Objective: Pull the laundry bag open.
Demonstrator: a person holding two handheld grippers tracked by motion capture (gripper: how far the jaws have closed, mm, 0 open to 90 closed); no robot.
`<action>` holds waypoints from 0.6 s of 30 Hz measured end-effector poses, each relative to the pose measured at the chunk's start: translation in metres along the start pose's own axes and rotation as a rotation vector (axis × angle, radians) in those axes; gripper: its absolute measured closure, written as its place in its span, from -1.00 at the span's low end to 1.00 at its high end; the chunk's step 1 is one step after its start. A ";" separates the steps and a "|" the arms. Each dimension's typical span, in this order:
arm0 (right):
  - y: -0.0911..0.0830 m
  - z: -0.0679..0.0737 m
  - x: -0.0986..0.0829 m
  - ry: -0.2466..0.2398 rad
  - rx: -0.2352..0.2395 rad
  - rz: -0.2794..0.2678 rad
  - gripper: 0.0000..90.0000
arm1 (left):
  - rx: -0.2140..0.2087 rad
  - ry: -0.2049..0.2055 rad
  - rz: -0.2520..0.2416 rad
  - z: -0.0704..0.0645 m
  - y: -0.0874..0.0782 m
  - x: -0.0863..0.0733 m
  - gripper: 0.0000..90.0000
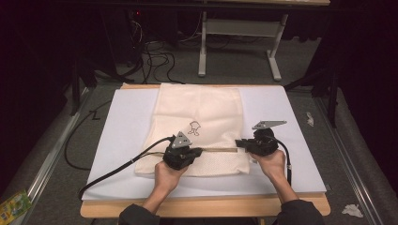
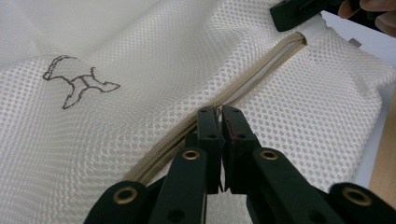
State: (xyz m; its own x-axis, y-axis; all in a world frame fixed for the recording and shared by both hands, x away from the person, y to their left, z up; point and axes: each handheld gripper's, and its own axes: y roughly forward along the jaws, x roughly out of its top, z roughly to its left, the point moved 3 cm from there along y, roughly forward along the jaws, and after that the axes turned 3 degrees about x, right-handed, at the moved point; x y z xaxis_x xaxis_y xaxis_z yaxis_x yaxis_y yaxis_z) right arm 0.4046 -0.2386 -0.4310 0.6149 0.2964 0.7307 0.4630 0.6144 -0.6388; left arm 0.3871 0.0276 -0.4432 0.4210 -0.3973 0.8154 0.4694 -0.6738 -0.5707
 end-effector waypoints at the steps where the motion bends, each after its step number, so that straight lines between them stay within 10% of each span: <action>1: 0.000 0.000 0.000 -0.002 -0.001 0.001 0.98 | -0.002 -0.004 -0.001 0.001 0.000 0.000 0.94; 18: 0.001 -0.001 -0.001 0.001 0.004 0.003 0.98 | 0.003 -0.011 -0.004 0.005 -0.005 -0.004 0.94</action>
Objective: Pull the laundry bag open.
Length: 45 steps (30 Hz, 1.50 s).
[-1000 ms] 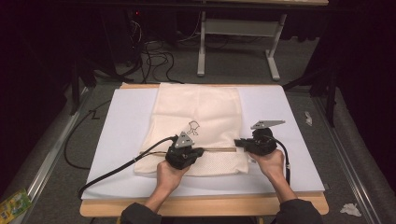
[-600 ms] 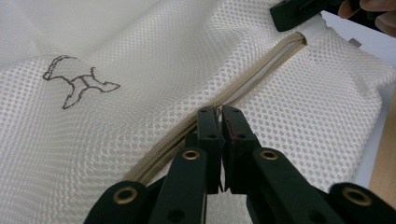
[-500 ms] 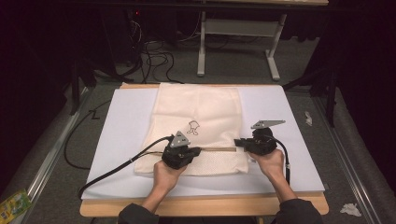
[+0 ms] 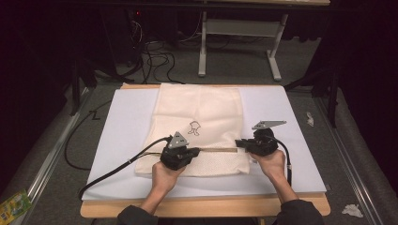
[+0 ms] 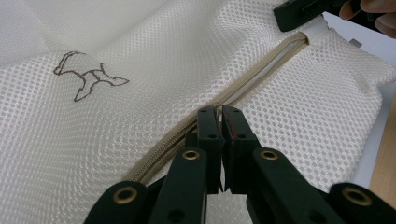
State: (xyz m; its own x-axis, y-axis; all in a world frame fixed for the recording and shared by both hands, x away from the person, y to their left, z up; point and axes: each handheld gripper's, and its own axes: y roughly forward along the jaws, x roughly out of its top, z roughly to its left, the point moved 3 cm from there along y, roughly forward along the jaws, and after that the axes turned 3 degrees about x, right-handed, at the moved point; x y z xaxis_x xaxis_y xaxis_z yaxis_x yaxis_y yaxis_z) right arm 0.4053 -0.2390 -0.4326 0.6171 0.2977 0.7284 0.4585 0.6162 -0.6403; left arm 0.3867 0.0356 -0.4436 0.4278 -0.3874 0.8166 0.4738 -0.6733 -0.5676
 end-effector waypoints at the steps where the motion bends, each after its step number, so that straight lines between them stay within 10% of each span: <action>1: 0.001 0.000 0.000 -0.004 -0.001 -0.001 0.98 | -0.003 -0.008 -0.002 0.001 0.000 -0.001 0.94; 45: -0.001 -0.002 0.000 0.000 -0.002 -0.006 0.98 | 0.021 -0.025 -0.007 0.017 -0.017 -0.005 0.94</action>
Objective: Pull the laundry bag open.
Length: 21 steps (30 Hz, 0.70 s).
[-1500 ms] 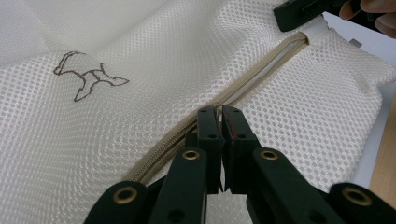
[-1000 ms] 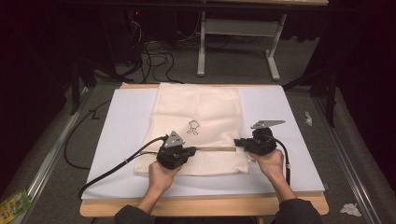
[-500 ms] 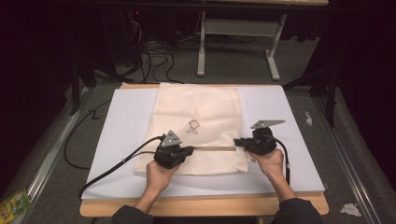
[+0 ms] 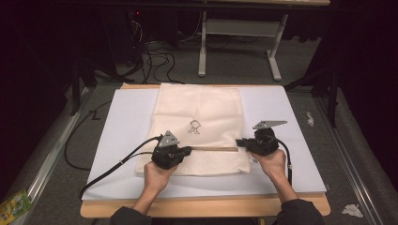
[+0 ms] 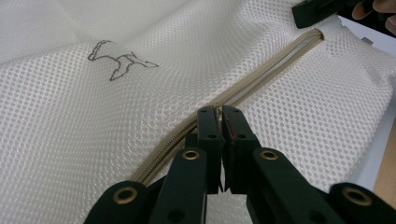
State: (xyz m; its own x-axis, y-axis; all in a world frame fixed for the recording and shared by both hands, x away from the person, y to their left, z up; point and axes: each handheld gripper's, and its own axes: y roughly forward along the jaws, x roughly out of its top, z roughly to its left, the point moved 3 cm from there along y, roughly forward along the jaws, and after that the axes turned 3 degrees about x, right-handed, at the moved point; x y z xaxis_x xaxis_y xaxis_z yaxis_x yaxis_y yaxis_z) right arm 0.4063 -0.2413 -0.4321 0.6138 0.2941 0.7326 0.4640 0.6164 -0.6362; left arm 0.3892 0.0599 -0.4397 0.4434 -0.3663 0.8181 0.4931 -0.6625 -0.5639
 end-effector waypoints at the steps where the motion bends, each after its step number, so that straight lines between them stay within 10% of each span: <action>1: 0.001 0.000 0.000 0.001 0.001 -0.001 0.98 | 0.001 -0.005 -0.005 0.000 0.000 0.000 0.94; 21: -0.002 -0.003 0.000 0.001 -0.006 -0.009 0.98 | 0.033 -0.041 -0.025 0.018 -0.020 -0.005 0.94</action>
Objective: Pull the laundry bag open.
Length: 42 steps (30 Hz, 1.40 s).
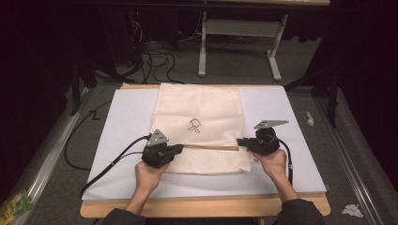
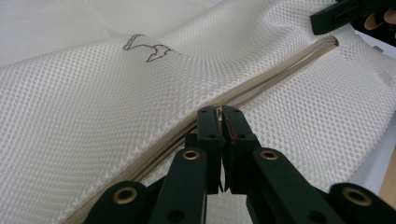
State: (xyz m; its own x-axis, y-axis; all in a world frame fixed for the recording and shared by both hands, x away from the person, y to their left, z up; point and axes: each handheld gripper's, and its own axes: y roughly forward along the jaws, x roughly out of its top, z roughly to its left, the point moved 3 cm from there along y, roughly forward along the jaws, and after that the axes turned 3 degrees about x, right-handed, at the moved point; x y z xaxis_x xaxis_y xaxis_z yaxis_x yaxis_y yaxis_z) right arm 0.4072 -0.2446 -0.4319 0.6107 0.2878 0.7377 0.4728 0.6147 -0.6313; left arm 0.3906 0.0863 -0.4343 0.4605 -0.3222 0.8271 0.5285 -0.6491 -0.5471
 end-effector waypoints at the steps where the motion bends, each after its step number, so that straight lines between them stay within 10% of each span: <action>1: 0.000 0.000 0.000 0.004 0.002 0.000 0.98 | 0.001 -0.003 0.000 0.000 0.000 0.000 0.94; 42: -0.005 -0.008 -0.002 0.014 -0.015 -0.012 0.98 | 0.064 -0.041 -0.023 0.027 -0.027 -0.004 0.94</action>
State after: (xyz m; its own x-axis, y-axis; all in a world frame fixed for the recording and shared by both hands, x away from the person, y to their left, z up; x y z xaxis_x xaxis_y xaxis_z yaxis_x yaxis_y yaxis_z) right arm 0.4083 -0.2539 -0.4321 0.6137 0.2703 0.7418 0.4893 0.6071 -0.6260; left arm 0.3933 0.1238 -0.4262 0.4758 -0.2788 0.8342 0.5832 -0.6099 -0.5365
